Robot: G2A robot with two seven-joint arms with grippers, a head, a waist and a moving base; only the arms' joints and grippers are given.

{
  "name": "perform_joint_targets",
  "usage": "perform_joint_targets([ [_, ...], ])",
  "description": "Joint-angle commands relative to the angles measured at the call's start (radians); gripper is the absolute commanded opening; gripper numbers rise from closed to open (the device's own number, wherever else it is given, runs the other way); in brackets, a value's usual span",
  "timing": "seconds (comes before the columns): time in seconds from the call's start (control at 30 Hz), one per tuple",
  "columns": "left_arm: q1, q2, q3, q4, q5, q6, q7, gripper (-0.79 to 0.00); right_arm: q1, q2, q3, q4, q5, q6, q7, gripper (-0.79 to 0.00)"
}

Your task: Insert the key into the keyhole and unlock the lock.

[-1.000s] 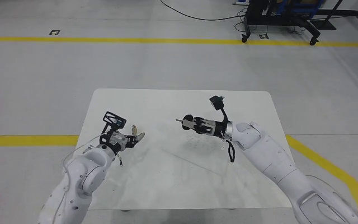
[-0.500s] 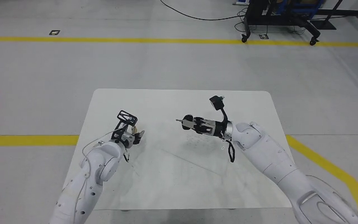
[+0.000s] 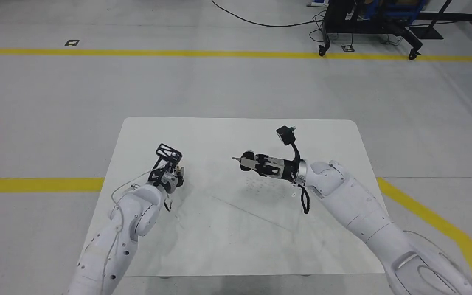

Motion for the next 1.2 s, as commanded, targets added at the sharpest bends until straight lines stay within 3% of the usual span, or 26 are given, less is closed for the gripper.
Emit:
perform_joint_targets([
  [0.0, 0.000, -0.001, 0.002, 0.000, 0.005, 0.003, -0.005, -0.674, 0.000, 0.000, 0.000, 0.000, 0.000, 0.000, 0.000, -0.785],
  [0.13, -0.006, -0.004, 0.007, 0.008, 0.022, 0.009, -0.015, -0.693, 0.000, 0.000, 0.000, 0.000, 0.000, 0.000, 0.000, -0.785],
  [0.27, -0.013, -0.008, 0.019, 0.017, 0.049, 0.023, -0.029, -0.785, 0.000, 0.000, 0.000, 0.000, 0.000, 0.000, 0.000, -0.785],
  [0.67, -0.021, -0.017, 0.032, 0.020, 0.067, 0.019, -0.049, -0.785, 0.000, 0.000, 0.000, 0.000, 0.000, 0.000, 0.000, -0.785],
  [0.87, 0.004, -0.018, -0.028, -0.017, -0.083, -0.008, -0.016, -0.785, 0.000, 0.000, 0.000, 0.000, 0.000, 0.000, 0.000, -0.785],
  [1.1, 0.046, -0.020, -0.138, -0.053, -0.507, -0.132, 0.070, -0.785, 0.000, 0.000, 0.000, 0.000, 0.000, 0.000, 0.000, -0.785],
  [1.17, 0.053, -0.015, -0.163, -0.069, -0.400, -0.112, 0.113, -0.785, 0.000, 0.000, 0.000, 0.000, 0.000, 0.000, 0.000, -0.785],
])
